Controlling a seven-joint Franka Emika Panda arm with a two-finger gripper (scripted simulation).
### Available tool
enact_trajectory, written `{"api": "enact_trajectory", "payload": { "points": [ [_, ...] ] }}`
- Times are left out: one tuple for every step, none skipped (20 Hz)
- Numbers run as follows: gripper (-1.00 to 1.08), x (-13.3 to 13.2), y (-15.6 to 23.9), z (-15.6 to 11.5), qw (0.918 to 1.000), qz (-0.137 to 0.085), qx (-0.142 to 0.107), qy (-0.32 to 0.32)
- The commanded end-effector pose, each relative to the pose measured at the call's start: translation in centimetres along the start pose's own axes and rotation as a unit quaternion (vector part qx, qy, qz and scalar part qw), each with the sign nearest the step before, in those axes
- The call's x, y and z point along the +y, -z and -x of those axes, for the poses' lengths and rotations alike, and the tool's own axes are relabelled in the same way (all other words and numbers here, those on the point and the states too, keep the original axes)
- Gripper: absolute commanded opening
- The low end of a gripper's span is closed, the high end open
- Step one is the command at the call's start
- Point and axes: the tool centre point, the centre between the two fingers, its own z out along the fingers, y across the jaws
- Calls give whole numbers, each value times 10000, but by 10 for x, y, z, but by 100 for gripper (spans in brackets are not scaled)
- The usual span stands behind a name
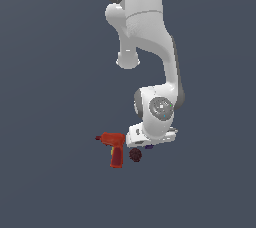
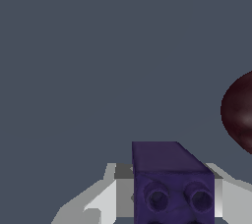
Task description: Pick up a designated object from a clutter of objects.
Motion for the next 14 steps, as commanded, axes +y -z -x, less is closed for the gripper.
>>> {"api": "enact_trajectory", "payload": {
  "points": [
    [-100, -1, 5, 2, 10000, 0, 5, 1],
    [-100, -2, 8, 4, 10000, 0, 5, 1],
    [-100, -2, 11, 6, 10000, 0, 5, 1],
    [-100, -3, 15, 8, 10000, 0, 5, 1],
    [-100, -4, 19, 11, 10000, 0, 5, 1],
    [-100, -5, 23, 13, 10000, 0, 5, 1],
    [-100, -6, 28, 16, 10000, 0, 5, 1],
    [-100, -7, 33, 19, 10000, 3, 6, 1],
    [-100, -8, 38, 22, 10000, 3, 6, 1],
    [-100, -10, 44, 26, 10000, 3, 6, 1],
    [-100, -11, 50, 29, 10000, 3, 6, 1],
    [-100, -12, 57, 33, 10000, 3, 6, 1],
    [-100, -14, 64, 38, 10000, 3, 6, 1],
    [-100, -16, 72, 42, 10000, 3, 6, 1]
  ]
}}
